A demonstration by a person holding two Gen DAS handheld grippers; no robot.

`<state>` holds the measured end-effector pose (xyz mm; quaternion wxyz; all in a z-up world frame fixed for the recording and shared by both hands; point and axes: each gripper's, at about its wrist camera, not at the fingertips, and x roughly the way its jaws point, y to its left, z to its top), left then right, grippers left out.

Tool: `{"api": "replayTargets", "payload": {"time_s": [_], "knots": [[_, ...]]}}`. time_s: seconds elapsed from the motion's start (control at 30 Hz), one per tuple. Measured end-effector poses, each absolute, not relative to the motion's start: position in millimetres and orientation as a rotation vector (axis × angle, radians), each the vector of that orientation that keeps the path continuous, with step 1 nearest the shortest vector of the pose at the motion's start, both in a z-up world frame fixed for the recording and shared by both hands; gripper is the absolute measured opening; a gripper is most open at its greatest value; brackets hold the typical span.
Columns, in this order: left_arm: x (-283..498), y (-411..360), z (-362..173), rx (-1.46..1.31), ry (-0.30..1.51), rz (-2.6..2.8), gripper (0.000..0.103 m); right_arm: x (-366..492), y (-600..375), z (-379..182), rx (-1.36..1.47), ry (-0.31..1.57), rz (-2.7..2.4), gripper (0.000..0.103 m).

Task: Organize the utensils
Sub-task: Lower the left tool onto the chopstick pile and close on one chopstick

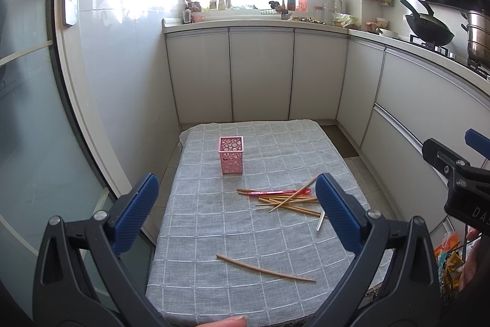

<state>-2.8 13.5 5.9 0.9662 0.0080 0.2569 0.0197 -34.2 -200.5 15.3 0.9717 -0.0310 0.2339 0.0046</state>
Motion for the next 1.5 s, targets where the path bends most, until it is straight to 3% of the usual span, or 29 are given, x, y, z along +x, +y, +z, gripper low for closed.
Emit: {"api": "replayTargets", "payload": {"time_s": [0.5,0.8,1.3,1.5], "knots": [[43,15,-24,0.007,0.62,0.024,0.102,1,-201,-4,-0.086,0.543,-0.001,0.103],[94,10,-52,0.032,0.702,0.005,0.102,75,-219,-37,-0.048,0.717,-0.031,0.103],[199,-7,-141,0.011,1.069,-0.19,0.102,178,-256,-136,0.081,1.028,-0.046,0.103],[242,-26,-180,-0.017,1.156,-0.258,0.089,216,-277,-190,0.172,1.168,-0.034,0.092]]}}
